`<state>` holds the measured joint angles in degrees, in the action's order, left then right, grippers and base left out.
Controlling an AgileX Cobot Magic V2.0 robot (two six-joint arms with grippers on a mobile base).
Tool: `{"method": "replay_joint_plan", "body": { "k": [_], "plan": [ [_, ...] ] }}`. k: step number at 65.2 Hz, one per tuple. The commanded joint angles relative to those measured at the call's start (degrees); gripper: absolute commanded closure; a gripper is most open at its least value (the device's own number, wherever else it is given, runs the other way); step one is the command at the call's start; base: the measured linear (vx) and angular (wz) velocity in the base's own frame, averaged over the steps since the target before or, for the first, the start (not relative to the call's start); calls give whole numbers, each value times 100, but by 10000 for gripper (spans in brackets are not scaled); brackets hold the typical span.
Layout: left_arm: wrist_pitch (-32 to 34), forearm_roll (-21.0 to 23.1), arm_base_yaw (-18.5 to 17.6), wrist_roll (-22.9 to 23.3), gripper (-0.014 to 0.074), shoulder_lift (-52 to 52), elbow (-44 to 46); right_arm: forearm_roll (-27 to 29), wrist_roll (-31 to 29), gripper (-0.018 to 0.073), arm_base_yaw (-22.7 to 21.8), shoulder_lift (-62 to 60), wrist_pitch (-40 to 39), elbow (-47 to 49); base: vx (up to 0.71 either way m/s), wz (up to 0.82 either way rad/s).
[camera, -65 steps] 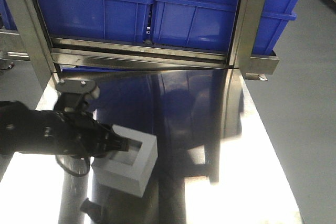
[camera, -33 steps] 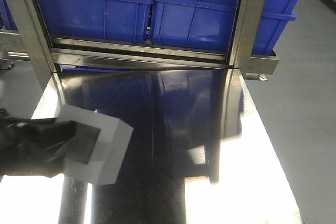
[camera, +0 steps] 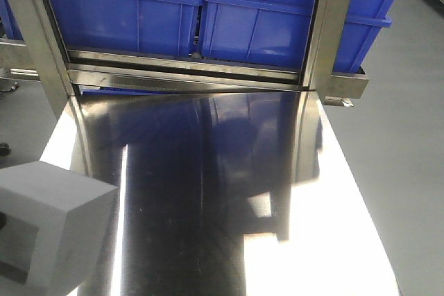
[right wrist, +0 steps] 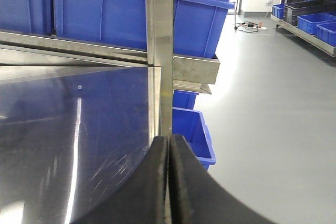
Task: Sort gray base to blue bin
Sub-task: 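Lift the gray block with the left gripper and pull it toward the robot, then drive the base away from the table holding the block in the left gripper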
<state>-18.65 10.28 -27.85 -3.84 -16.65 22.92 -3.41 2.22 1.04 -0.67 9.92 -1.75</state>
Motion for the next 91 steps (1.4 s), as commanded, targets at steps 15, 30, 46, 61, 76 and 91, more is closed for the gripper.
{"method": "replay_joint_plan", "body": {
  "k": [15,30,46,61,76,91],
  "plan": [
    [596,44,-31,-168,602,401,-101,-35,-31,568,-26,-66,-425,-83,0,0],
    [444,79,-31,-157,602,401,-101,-35,-31,568,-26,-66,-425,-83,0,0],
    [444,79,-31,-157,602,401,-101,-35,-31,568,-26,-66,-425,-83,0,0],
    [444,79,-31,-157,602,401,-101,-35,-31,568,-26,-66,-425,-83,0,0],
    [444,79,-31,-157,602,401,-101,-35,-31,568,-26,-66,-425,-83,0,0],
    [444,79,-31,-157,602,401,-101,-35,-31,568,-26,-66,-425,-83,-1,-5]
  ]
}}
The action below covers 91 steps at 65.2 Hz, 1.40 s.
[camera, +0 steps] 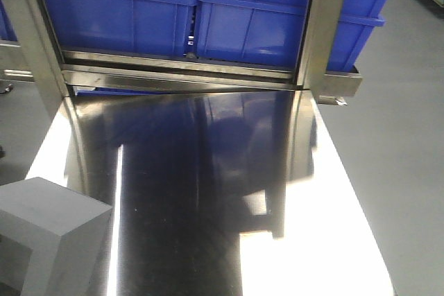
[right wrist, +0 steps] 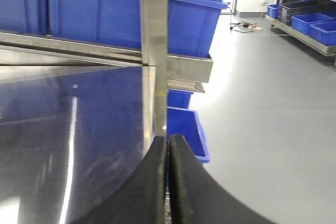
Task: Sort gray base to blue bin
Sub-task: 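Drive the base away from the table holding the block in the left gripper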
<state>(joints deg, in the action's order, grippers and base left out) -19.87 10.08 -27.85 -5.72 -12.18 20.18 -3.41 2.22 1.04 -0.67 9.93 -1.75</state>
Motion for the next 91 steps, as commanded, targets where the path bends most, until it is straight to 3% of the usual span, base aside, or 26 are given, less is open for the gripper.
{"method": "replay_joint_plan", "body": {
  "k": [1,91],
  "plan": [
    [566,99,-31,31,602,-46,173,-35,-31,568,-26,-66,-427,-83,-2,-17],
    [566,99,-31,31,602,-46,173,-35,-31,568,-26,-66,-427,-83,-7,-59]
  ]
}}
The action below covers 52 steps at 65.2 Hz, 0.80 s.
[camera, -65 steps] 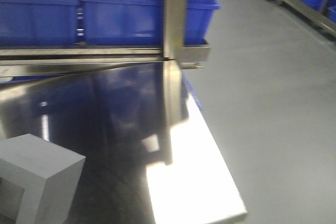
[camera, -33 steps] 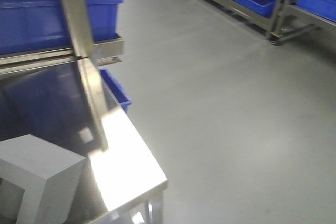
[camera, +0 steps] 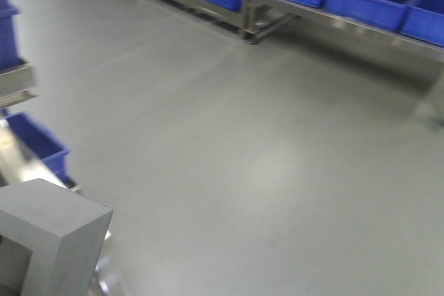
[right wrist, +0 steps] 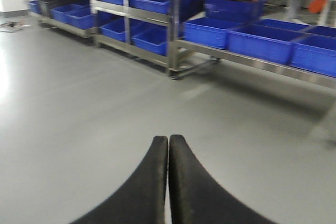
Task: Sort gray base to blue bin
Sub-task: 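Drive the base away from the table holding the block in the left gripper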
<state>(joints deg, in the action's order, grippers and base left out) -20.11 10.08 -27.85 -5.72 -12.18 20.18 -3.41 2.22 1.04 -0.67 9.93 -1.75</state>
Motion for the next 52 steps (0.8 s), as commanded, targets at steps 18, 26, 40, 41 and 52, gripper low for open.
{"method": "replay_joint_plan", "body": {
  "k": [18,26,40,41,52],
  "plan": [
    [590,99,-31,31,602,-46,173,-35,-31,568,-26,-66,-427,-83,0,-79],
    [590,99,-31,31,602,-46,173,-35,-31,568,-26,-66,-427,-83,5,-84],
    [590,99,-31,31,602,-46,173,-35,-31,568,-26,-66,-427,-83,9,-82],
    [590,99,-31,31,602,-46,173,-35,-31,568,-26,-66,-427,-83,11,-77],
    [590,99,-31,31,602,-46,173,-35,-31,568,-26,-66,-427,-83,14,-67]
  ]
}}
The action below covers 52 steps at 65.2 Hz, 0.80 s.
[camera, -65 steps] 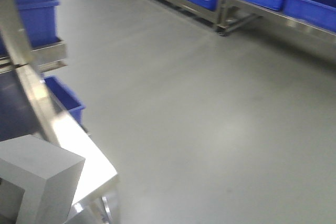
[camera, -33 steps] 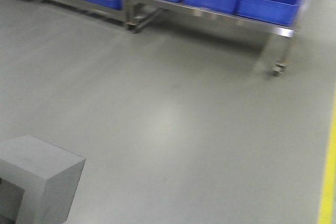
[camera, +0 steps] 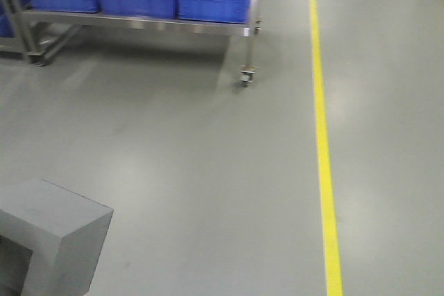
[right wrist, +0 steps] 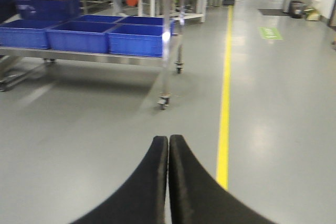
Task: Sort gray base to blue bin
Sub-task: 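Drive the base away from the table holding the block in the left gripper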
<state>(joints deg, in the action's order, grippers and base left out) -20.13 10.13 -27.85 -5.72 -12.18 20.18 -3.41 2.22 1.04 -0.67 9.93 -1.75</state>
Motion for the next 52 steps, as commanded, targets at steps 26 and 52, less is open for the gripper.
{"method": "replay_joint_plan", "body": {
  "k": [26,52],
  "plan": [
    [592,94,-31,31,602,-46,173,-35,-31,568,-26,-66,-427,-83,24,-41],
    [592,94,-31,31,602,-46,173,-35,-31,568,-26,-66,-427,-83,38,-5]
  ]
}}
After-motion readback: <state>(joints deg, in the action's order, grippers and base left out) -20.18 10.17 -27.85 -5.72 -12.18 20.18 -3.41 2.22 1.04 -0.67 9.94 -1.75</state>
